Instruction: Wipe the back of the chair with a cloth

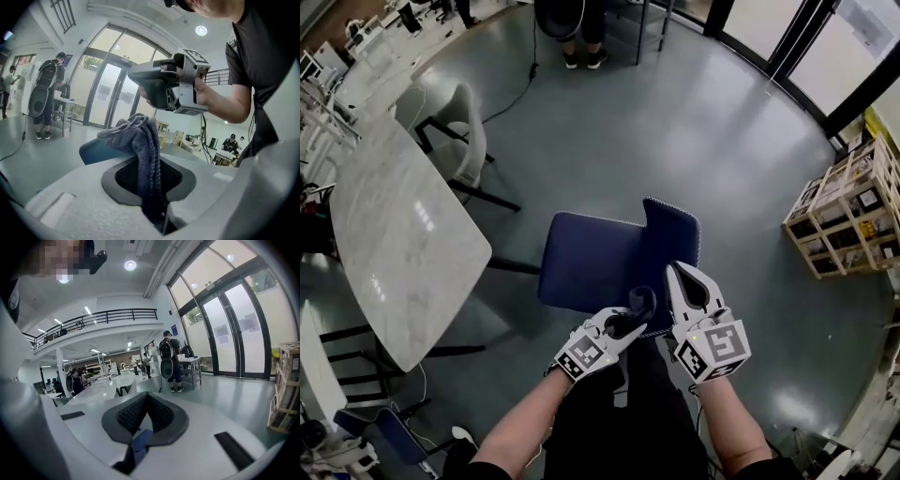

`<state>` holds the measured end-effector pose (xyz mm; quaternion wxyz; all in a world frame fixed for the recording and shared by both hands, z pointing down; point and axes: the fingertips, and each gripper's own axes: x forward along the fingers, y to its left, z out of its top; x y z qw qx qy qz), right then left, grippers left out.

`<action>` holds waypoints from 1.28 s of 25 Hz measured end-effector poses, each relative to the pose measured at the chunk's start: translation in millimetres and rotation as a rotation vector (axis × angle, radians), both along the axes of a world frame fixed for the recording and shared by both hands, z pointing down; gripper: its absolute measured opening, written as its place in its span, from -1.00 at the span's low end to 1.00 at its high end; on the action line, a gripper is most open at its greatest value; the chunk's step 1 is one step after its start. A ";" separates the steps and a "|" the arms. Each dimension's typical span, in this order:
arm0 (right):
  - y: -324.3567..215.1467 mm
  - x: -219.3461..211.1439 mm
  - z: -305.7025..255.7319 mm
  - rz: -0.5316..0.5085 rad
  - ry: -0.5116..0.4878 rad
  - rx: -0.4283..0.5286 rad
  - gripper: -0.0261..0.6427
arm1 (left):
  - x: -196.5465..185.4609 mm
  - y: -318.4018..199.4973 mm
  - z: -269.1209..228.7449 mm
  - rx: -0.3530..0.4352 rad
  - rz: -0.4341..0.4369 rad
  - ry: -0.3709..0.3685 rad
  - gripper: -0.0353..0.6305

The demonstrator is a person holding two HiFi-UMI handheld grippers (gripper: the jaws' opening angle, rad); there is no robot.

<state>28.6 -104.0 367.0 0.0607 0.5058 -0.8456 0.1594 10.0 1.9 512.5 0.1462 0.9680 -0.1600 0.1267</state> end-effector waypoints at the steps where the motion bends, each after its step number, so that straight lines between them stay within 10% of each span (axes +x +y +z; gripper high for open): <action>1: 2.1 0.0 -6.1 -0.008 0.001 0.003 -0.88 | -0.6 0.1 -11.8 0.006 -0.008 0.004 -0.68; 32: 32.7 -7.3 -159.5 -0.156 -0.025 0.151 -0.89 | -27.2 -48.6 -297.1 0.133 -0.402 0.189 -0.68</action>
